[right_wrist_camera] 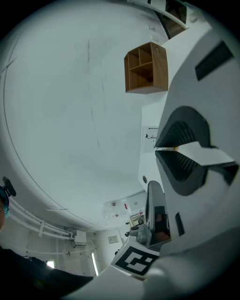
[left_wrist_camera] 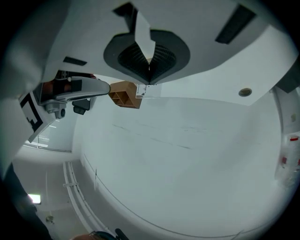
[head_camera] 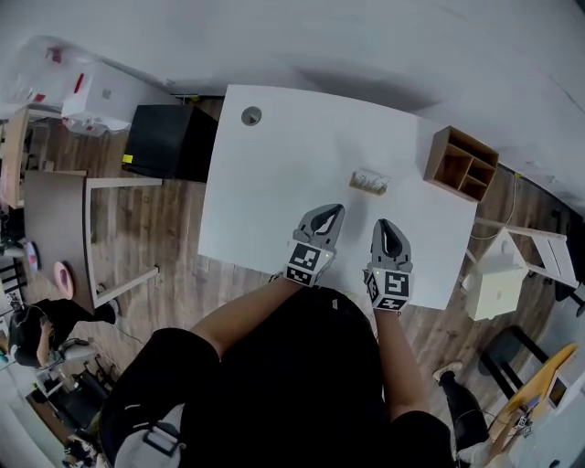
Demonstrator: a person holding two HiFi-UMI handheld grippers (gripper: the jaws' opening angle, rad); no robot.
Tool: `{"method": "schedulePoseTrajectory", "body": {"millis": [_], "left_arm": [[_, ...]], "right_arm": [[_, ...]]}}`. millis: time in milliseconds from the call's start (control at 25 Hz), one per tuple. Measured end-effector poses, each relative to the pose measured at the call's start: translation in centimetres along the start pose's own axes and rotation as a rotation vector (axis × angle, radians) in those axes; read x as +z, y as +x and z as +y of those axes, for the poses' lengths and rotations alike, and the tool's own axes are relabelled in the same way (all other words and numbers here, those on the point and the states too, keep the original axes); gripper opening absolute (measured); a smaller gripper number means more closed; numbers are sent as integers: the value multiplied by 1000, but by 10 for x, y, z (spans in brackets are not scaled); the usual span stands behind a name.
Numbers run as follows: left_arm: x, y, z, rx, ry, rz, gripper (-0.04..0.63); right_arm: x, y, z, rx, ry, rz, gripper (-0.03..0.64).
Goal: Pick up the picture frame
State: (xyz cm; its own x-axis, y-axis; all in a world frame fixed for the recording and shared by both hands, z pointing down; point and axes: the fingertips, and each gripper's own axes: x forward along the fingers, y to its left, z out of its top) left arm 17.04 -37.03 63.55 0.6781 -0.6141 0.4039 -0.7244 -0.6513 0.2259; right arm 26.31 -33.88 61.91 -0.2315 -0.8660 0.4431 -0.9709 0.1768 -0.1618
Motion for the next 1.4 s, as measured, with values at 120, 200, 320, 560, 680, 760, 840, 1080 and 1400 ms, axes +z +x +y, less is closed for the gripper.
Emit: {"method": "schedulePoseTrajectory", "body": {"millis": [120,200,320,560,680,760,840,1080,1400], "left_arm": [[-6,18,10,2,-14,10,7],[-10,26,15,1,-24,19,6],[-14,35,21,-8,-28,27,7],[-31,52,32,-18,-24,74,18],[-44,60,37,-22,-27,104,97],[-50,68,36,-31,-37,111,124],[-55,75,35,-44,-42,121,144],[-65,90,38,-70,-34,146,164],[-74,103,38,-78,-51,162,172]], "right_arm": [[-5,15,-12,-48,-31,5,37],[-11,23,-20,-74,-45,17,37],[-21,35,-29,-86,-26,48,37],[-42,58,-37,-79,-9,116,38],[-55,67,-40,-80,6,147,38],[-60,72,-47,-88,1,161,40],[-66,76,-49,-88,-9,180,48],[-75,91,-50,-80,-86,224,75],[-85,101,-62,-99,-39,249,86]]}}
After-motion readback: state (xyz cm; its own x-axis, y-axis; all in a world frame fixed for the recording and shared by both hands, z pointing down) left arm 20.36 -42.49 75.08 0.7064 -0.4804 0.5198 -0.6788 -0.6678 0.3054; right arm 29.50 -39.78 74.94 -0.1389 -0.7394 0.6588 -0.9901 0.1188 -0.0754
